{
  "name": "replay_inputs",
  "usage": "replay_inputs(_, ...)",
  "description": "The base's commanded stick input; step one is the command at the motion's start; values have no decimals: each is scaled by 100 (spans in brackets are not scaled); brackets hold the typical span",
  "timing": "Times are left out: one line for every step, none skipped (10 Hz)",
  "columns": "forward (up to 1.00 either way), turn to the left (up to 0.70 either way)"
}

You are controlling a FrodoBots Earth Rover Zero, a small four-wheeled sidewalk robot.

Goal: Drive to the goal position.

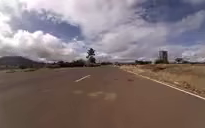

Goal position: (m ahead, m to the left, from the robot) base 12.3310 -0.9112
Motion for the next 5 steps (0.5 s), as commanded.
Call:
replay_inputs(70, 0)
replay_inputs(70, 0)
replay_inputs(70, 0)
replay_inputs(70, -1)
replay_inputs(70, -2)
